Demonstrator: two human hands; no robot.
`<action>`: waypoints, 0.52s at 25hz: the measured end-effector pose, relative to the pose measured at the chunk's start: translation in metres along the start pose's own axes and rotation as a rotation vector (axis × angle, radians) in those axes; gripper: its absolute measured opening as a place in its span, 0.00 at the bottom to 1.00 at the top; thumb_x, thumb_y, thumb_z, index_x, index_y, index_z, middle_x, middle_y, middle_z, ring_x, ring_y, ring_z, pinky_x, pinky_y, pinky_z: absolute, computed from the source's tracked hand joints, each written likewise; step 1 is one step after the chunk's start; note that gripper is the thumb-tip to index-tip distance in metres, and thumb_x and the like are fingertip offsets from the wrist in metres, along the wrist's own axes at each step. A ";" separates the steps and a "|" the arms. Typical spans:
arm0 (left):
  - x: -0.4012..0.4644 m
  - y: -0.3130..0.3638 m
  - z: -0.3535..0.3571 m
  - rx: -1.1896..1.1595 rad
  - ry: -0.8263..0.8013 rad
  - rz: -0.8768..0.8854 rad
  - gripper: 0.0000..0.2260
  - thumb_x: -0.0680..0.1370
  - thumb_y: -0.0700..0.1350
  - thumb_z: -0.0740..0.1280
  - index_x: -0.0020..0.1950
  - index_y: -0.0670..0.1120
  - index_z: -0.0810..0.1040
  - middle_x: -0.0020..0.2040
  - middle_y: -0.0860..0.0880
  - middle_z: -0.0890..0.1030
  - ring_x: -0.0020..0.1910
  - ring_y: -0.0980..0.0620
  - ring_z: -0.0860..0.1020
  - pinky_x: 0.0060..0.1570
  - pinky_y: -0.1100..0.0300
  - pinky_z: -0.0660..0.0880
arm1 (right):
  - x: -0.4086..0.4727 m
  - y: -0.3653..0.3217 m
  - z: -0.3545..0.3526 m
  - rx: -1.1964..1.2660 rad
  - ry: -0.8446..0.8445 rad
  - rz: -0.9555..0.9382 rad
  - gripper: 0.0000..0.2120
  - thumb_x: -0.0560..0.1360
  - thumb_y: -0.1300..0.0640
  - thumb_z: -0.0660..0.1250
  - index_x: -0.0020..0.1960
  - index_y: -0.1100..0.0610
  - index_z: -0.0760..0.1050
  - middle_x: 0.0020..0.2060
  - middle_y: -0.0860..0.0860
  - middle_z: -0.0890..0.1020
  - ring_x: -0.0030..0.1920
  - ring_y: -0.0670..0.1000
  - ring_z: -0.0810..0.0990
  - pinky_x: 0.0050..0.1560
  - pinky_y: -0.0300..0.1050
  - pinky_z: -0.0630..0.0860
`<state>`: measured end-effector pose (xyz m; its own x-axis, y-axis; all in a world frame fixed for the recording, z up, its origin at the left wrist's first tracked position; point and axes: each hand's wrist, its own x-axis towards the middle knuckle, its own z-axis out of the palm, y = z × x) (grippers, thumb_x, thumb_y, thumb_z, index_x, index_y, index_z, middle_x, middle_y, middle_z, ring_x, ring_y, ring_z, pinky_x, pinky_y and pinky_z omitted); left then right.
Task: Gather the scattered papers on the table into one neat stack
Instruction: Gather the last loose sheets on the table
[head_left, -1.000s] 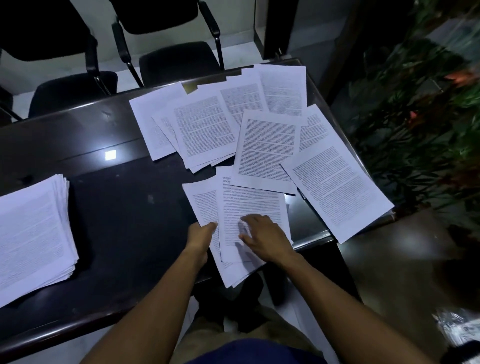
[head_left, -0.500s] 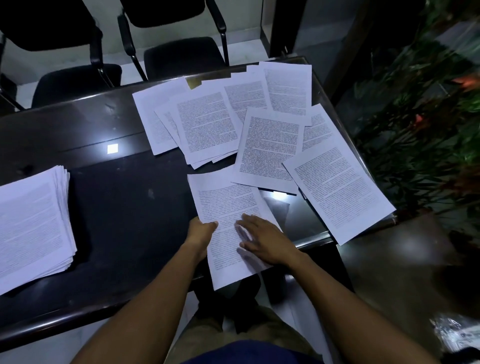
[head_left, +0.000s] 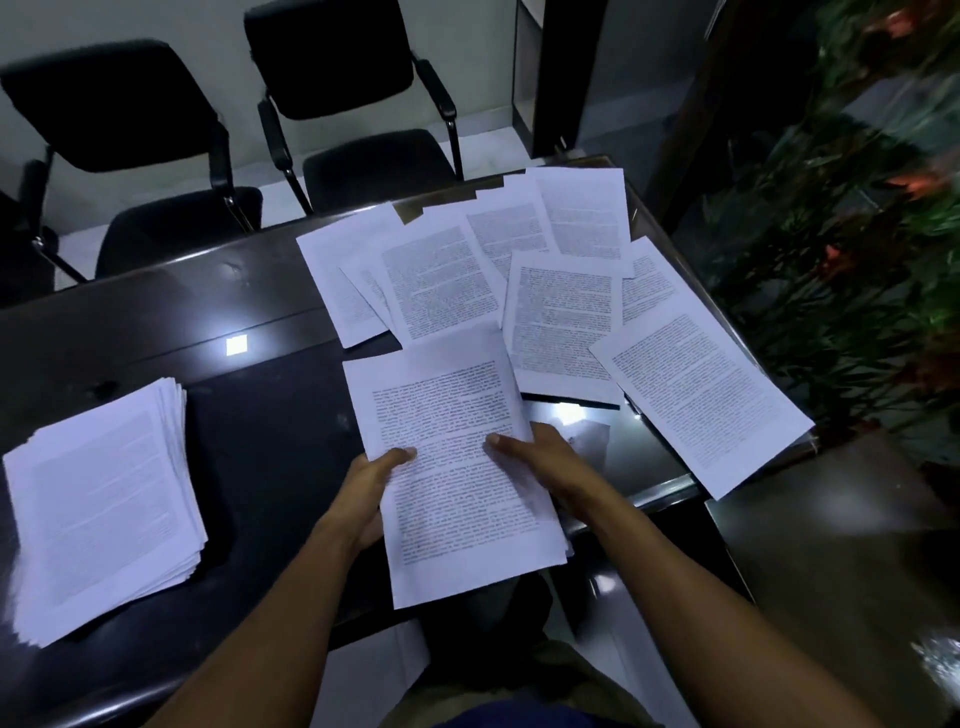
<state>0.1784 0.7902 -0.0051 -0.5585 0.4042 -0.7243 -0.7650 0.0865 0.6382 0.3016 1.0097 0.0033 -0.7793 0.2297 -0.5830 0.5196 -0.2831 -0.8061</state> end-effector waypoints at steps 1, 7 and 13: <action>-0.002 0.008 -0.001 -0.029 -0.011 0.023 0.14 0.79 0.39 0.69 0.65 0.38 0.79 0.60 0.36 0.83 0.58 0.35 0.83 0.55 0.43 0.80 | 0.001 -0.008 0.012 -0.035 0.006 -0.037 0.11 0.77 0.52 0.74 0.58 0.53 0.82 0.56 0.51 0.87 0.54 0.49 0.86 0.55 0.42 0.81; -0.009 0.054 -0.012 -0.119 -0.116 0.099 0.18 0.79 0.44 0.70 0.67 0.38 0.79 0.62 0.36 0.82 0.59 0.35 0.82 0.59 0.41 0.78 | 0.000 -0.064 0.031 -0.041 0.131 -0.213 0.10 0.78 0.57 0.72 0.59 0.58 0.83 0.53 0.53 0.88 0.54 0.54 0.87 0.60 0.54 0.81; -0.014 0.091 -0.010 -0.142 -0.160 0.204 0.18 0.77 0.47 0.72 0.63 0.39 0.81 0.60 0.36 0.83 0.58 0.35 0.82 0.60 0.39 0.78 | -0.016 -0.126 0.062 -0.182 0.142 -0.335 0.07 0.81 0.56 0.69 0.57 0.55 0.83 0.50 0.49 0.88 0.50 0.50 0.87 0.54 0.47 0.82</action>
<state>0.1136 0.7828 0.0607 -0.6567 0.5395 -0.5270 -0.6854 -0.1354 0.7155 0.2265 0.9845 0.1203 -0.8666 0.4112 -0.2827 0.3083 -0.0041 -0.9513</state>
